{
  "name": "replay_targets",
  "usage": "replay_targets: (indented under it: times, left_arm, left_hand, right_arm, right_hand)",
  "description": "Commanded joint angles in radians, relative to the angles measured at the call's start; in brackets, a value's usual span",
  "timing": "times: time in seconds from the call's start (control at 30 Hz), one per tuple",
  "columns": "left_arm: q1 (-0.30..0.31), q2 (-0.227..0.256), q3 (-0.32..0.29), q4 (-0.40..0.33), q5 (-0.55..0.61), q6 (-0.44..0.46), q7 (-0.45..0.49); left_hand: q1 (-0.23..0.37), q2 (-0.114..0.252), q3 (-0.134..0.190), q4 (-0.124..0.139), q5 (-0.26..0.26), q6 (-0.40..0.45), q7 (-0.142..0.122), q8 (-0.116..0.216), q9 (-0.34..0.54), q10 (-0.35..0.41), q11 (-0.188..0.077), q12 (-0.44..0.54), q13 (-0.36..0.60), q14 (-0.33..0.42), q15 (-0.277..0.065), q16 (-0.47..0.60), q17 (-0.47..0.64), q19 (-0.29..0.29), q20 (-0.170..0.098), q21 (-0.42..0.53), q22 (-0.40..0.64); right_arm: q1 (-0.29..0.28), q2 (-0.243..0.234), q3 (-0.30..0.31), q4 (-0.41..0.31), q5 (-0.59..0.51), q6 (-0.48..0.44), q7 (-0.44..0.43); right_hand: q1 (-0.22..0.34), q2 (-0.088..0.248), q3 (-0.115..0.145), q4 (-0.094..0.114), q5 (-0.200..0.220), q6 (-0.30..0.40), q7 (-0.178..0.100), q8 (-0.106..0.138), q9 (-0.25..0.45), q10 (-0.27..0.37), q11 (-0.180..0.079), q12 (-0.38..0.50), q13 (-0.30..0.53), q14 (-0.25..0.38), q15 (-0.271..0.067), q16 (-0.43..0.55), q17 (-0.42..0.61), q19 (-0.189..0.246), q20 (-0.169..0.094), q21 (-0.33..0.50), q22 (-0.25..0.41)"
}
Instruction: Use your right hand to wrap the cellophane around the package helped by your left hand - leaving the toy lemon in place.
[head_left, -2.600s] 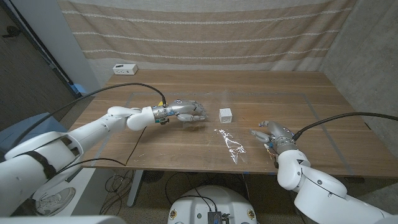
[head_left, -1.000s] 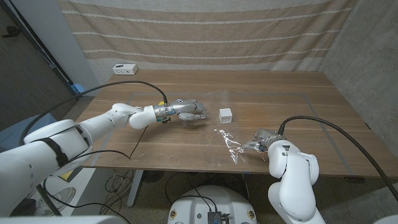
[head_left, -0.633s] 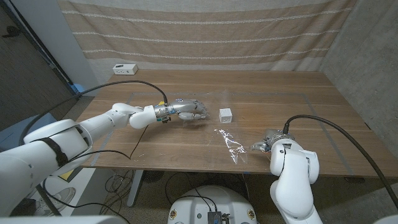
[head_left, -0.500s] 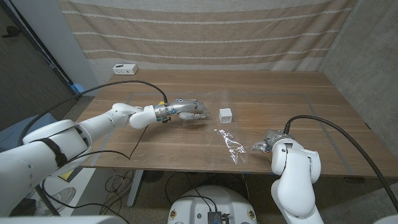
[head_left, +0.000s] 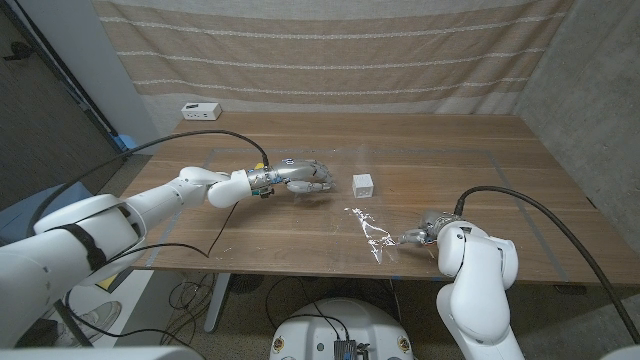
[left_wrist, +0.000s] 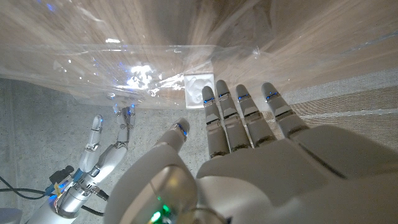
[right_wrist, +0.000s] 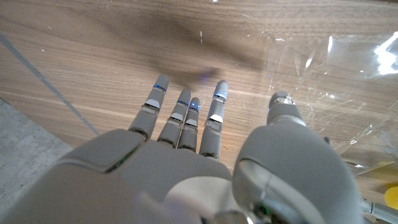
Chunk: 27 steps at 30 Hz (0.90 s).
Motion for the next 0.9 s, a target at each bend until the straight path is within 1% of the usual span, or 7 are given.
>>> replay_targets:
  times: [0.03, 0.23, 0.53, 0.63, 0.7, 0.8, 0.9]
  left_arm:
    - [0.007, 0.006, -0.005, -0.012, 0.002, 0.009, -0.004]
    - [0.01, 0.007, -0.009, -0.013, -0.003, 0.005, -0.007]
    - [0.019, 0.015, -0.018, -0.027, -0.004, 0.012, -0.011]
    - [0.019, 0.015, -0.019, -0.026, -0.004, 0.012, -0.013]
    - [0.018, 0.014, -0.019, -0.023, -0.001, 0.011, -0.01]
    - [0.016, 0.011, -0.019, -0.015, -0.003, 0.007, -0.008]
    - [0.015, 0.011, -0.017, -0.011, 0.0, 0.005, -0.004]
  left_hand:
    - [0.005, 0.009, 0.012, -0.001, -0.001, 0.008, 0.004, -0.001, 0.002, 0.005, 0.0, 0.0, -0.001, 0.005, -0.004, -0.001, 0.002, 0.006, -0.001, 0.001, 0.003]
    - [0.004, 0.008, 0.013, 0.0, -0.001, 0.005, 0.005, -0.003, 0.002, 0.005, 0.002, -0.001, -0.001, 0.005, -0.004, -0.001, 0.002, 0.006, -0.001, 0.001, 0.003]
    - [0.003, 0.003, 0.014, -0.001, -0.002, 0.006, 0.004, -0.002, 0.002, 0.003, 0.0, -0.003, -0.001, 0.005, -0.004, -0.001, 0.002, 0.007, -0.002, 0.0, 0.003]
    - [0.003, 0.003, 0.015, -0.001, -0.002, 0.004, 0.003, -0.003, 0.002, 0.005, -0.001, -0.002, -0.001, 0.005, -0.005, -0.001, 0.002, 0.007, -0.002, 0.0, 0.003]
    - [0.003, 0.002, 0.015, -0.001, -0.002, 0.004, 0.003, -0.003, 0.002, 0.005, -0.001, -0.003, -0.001, 0.005, -0.006, -0.002, 0.002, 0.007, -0.002, 0.0, 0.003]
    - [0.003, 0.001, 0.016, -0.001, -0.002, 0.003, 0.002, -0.003, 0.002, 0.004, -0.001, -0.003, -0.002, 0.006, -0.005, -0.001, 0.002, 0.007, -0.002, 0.0, 0.003]
    - [0.002, 0.0, 0.017, -0.001, -0.002, 0.003, 0.004, -0.003, 0.002, 0.003, -0.001, -0.004, -0.002, 0.005, -0.005, -0.002, 0.002, 0.006, -0.002, 0.0, 0.003]
  right_arm:
    - [0.031, -0.026, -0.003, 0.021, 0.114, -0.029, 0.015]
    - [0.055, -0.058, -0.035, 0.045, 0.098, -0.04, 0.01]
    - [0.087, -0.09, -0.059, 0.071, 0.128, -0.053, 0.014]
    - [0.09, -0.096, -0.065, 0.076, 0.149, -0.069, -0.012]
    - [0.087, -0.104, -0.064, 0.076, 0.184, -0.078, -0.048]
    - [0.078, -0.116, -0.059, 0.078, 0.251, -0.101, -0.125]
    - [0.067, -0.125, -0.032, 0.073, 0.374, -0.123, -0.203]
  right_hand:
    - [0.018, 0.008, 0.003, -0.012, 0.008, 0.014, -0.006, 0.005, 0.002, 0.007, 0.0, 0.002, 0.003, -0.006, 0.009, 0.0, -0.001, 0.005, -0.004, -0.003, 0.002]
    - [0.034, 0.016, 0.007, -0.022, 0.01, -0.028, -0.006, -0.018, 0.0, 0.0, 0.001, -0.002, 0.003, -0.016, 0.009, -0.004, -0.004, 0.004, -0.006, -0.007, 0.002]
    - [0.108, 0.045, 0.033, -0.058, 0.016, 0.039, -0.015, -0.004, -0.003, 0.025, -0.009, 0.004, 0.001, -0.01, -0.003, -0.003, -0.013, 0.008, -0.016, -0.013, 0.002]
    - [0.173, 0.077, 0.059, -0.081, 0.015, 0.097, -0.026, 0.01, -0.004, 0.054, -0.031, 0.011, 0.0, -0.001, -0.016, 0.002, -0.017, 0.017, -0.033, -0.014, 0.002]
    - [0.263, 0.115, 0.094, -0.1, 0.004, 0.173, -0.032, 0.031, -0.004, 0.077, -0.044, 0.012, -0.001, 0.019, -0.035, 0.014, -0.018, 0.035, -0.053, -0.011, 0.002]
    - [0.376, 0.145, 0.134, -0.106, -0.022, 0.268, -0.013, 0.067, 0.0, 0.128, -0.068, 0.02, -0.001, 0.047, -0.069, 0.036, -0.013, 0.058, -0.086, -0.006, 0.003]
    - [0.402, 0.15, 0.14, -0.101, -0.032, 0.286, -0.003, 0.073, 0.001, 0.151, -0.08, 0.025, -0.001, 0.055, -0.081, 0.045, -0.008, 0.071, -0.098, -0.001, 0.004]
